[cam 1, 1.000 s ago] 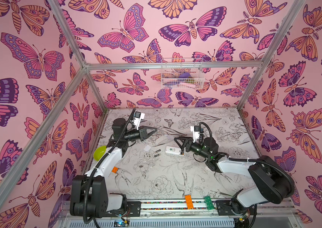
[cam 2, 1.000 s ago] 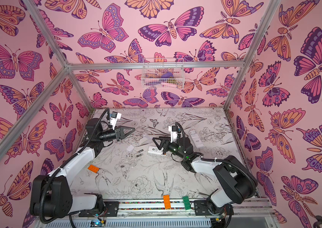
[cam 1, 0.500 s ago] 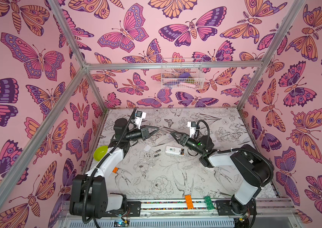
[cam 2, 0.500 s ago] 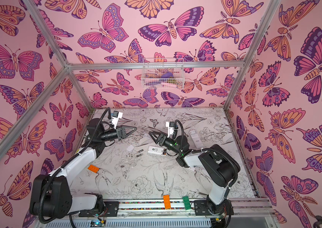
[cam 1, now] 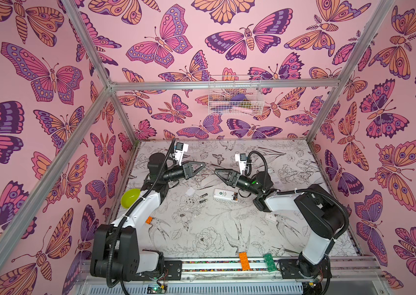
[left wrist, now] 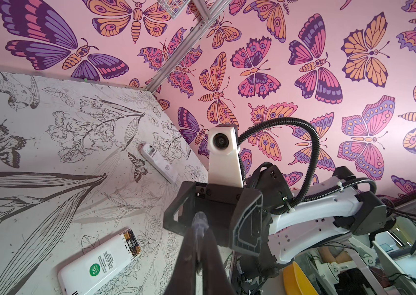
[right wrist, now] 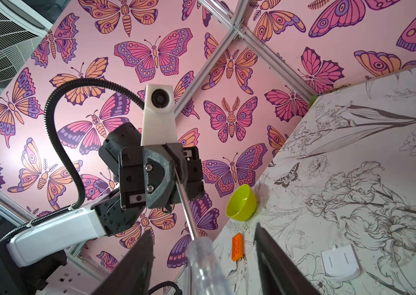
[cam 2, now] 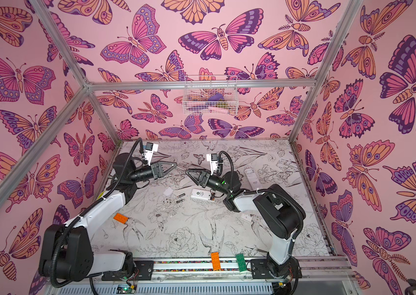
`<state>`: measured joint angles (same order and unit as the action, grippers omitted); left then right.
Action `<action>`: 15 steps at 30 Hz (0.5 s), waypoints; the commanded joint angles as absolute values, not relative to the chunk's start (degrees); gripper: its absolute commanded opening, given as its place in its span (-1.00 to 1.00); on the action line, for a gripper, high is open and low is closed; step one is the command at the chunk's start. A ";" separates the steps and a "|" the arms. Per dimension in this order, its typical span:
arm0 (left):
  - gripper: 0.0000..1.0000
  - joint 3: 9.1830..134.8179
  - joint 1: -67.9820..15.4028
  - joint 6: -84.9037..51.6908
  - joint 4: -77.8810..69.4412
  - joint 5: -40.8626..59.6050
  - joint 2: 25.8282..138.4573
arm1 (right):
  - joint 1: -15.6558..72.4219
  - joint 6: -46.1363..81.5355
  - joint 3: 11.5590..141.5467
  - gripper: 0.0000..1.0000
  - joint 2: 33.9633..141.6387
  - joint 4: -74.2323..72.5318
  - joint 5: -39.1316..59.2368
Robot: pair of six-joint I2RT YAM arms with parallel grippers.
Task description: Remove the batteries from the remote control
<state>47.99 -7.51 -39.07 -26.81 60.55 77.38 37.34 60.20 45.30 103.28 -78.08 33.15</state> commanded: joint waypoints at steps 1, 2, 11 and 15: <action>-1.00 47.37 -6.70 -41.77 -29.92 60.12 77.94 | 37.84 61.53 45.28 0.25 102.39 -81.83 34.18; -1.00 47.33 -6.71 -42.30 -30.39 60.16 77.91 | 37.92 61.73 45.10 0.24 102.39 -81.81 34.12; -1.00 45.77 -6.86 -42.12 -31.05 59.06 77.60 | 38.04 62.61 47.12 0.10 102.60 -81.81 33.57; -1.00 45.44 -6.86 -42.02 -31.02 58.78 77.21 | 38.30 63.13 47.46 -0.02 103.06 -81.79 33.42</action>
<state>46.52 -7.09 -42.57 -29.12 59.94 77.60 37.39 61.73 45.32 103.28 -78.19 33.47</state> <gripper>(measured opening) 0.063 0.497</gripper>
